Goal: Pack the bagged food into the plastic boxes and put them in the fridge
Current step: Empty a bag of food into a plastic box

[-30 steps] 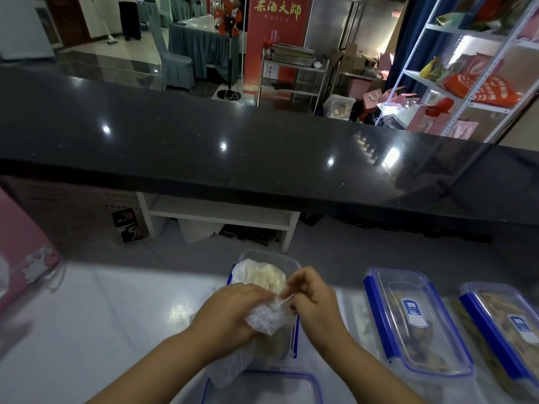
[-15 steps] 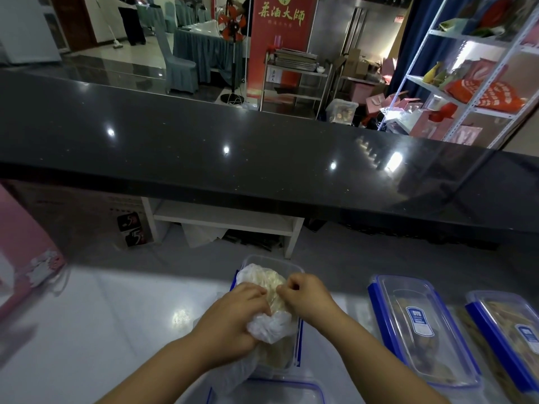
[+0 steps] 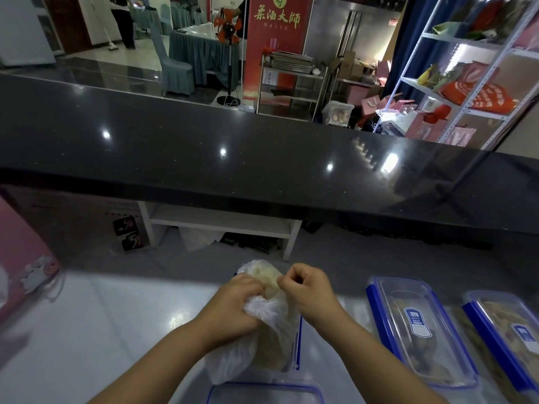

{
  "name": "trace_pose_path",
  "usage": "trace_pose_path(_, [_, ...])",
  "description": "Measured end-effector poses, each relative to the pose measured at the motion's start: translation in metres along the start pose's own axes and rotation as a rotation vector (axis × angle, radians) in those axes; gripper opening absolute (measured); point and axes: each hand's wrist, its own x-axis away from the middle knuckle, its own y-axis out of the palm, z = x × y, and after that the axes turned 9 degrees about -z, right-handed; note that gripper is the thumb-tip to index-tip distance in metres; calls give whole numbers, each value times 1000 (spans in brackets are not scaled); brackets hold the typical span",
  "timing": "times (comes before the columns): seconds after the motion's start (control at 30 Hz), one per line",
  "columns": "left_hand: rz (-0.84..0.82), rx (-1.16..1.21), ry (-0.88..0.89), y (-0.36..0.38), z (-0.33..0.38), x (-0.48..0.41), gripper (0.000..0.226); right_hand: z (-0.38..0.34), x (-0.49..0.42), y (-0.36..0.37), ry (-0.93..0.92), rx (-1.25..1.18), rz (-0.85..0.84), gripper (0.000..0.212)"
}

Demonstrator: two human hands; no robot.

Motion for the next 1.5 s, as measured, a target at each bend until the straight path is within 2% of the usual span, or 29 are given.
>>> trace_pose_path(0.17, [67,-17,85,-4,3,-2,18,-5,0,-2,-205,2,136,23])
trace_pose_path(0.33, [45,-189,38,-1,-4,3,24,10,1,5,-140,65,133,34])
trace_pose_path(0.4, [15,-255,61,-3,3,5,36,12,4,3,-176,52,143,34])
trace_pose_path(0.47, [-35,-293,77,-5,12,9,58,12,8,0,-216,34,148,33])
trace_pose_path(0.57, [-161,-402,113,-7,24,18,79,10,12,0,-171,-69,176,25])
trace_pose_path(0.63, [-192,-433,132,-6,28,23,74,9,11,-2,-151,-115,227,33])
trace_pose_path(0.7, [-138,-437,154,-5,28,29,59,6,7,-6,-152,-144,266,39])
trace_pose_path(0.77, [-54,-430,163,-1,26,34,41,4,4,-8,-148,-168,297,35])
trace_pose_path(0.83, [14,-381,134,2,25,38,38,2,4,-10,-147,-189,329,25])
trace_pose_path(0.93, [92,-354,33,3,25,38,41,1,3,-11,-131,-204,335,15])
trace_pose_path(1.0, [155,-238,-110,3,27,35,41,1,1,-8,-94,-165,319,16])
trace_pose_path(1.1, [295,28,-346,-4,24,16,14,5,0,-1,-29,-95,260,21])
trace_pose_path(1.2, [217,-13,-431,-15,11,-10,38,10,0,5,-21,-15,221,27])
trace_pose_path(1.23, [139,-57,-447,-17,7,-17,36,11,0,7,-25,8,210,28])
trace_pose_path(1.3, [32,-127,-488,-21,4,-28,15,12,2,9,-40,58,185,27])
trace_pose_path(1.4, [45,-116,-471,-32,5,-40,12,14,6,7,-79,135,171,29])
trace_pose_path(1.5, [82,-31,-395,-47,9,-54,18,19,5,1,-126,224,234,30])
